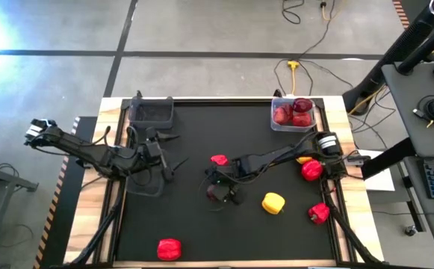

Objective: Sort produce into baskets
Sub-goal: Put the apple into the transparent bin

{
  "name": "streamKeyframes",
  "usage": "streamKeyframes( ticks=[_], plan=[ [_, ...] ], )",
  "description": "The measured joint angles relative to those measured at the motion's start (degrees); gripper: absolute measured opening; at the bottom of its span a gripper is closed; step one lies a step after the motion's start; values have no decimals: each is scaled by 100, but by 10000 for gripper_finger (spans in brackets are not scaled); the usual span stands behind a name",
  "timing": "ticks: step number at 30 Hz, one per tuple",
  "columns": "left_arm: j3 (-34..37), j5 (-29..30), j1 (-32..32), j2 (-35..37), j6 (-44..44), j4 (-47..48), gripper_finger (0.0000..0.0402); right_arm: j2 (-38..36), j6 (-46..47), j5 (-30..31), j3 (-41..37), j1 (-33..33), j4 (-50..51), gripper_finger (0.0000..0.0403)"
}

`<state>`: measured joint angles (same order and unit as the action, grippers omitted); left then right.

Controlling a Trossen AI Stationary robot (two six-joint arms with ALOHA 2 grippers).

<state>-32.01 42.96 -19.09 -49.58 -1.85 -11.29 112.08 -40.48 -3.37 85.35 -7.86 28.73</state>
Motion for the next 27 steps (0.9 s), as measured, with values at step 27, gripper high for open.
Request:
streamKeyframes(
  ticks=[27],
  plan=[
    [0,-715,-4,65,83,251,382,-2574,4568,2463,-652,4657,3805,240]
  ],
)
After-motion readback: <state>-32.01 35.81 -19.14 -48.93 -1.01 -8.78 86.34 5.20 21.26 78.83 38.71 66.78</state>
